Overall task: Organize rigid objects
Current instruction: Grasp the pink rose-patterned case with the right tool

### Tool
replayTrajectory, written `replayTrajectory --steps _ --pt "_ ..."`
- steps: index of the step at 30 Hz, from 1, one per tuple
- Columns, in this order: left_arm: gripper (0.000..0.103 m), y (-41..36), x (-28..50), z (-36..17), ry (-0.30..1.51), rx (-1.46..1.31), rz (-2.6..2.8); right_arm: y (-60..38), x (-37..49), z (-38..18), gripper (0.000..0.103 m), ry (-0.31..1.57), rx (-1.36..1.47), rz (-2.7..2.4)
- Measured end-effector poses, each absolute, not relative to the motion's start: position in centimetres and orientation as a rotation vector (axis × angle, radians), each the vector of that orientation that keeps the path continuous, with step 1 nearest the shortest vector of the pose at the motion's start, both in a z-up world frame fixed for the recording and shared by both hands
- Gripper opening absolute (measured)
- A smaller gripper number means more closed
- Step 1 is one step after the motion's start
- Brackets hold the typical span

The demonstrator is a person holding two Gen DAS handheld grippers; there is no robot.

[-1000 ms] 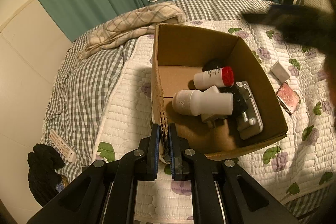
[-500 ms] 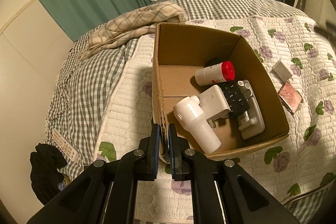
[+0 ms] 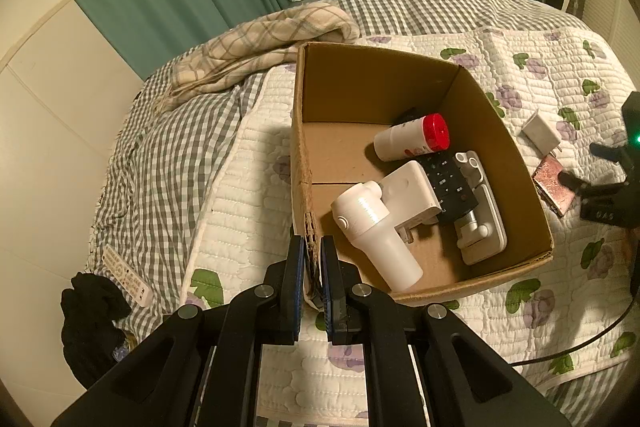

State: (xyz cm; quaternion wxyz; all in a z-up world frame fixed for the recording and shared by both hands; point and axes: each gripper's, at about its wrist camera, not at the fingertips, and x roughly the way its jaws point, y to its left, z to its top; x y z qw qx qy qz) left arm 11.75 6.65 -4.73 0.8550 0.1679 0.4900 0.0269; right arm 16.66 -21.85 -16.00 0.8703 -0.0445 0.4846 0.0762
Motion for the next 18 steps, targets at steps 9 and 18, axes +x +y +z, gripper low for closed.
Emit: replayTrajectory --steps 9,18 --pt "0.007 6.6 11.7 -4.8 1.031 0.355 0.056 -20.4 17.5 -18.9 0.095 1.129 -0.103 0.211" --pt "0.007 6.6 11.7 -4.8 1.032 0.348 0.053 -20.1 17.9 -19.9 0.087 1.157 -0.108 0.205"
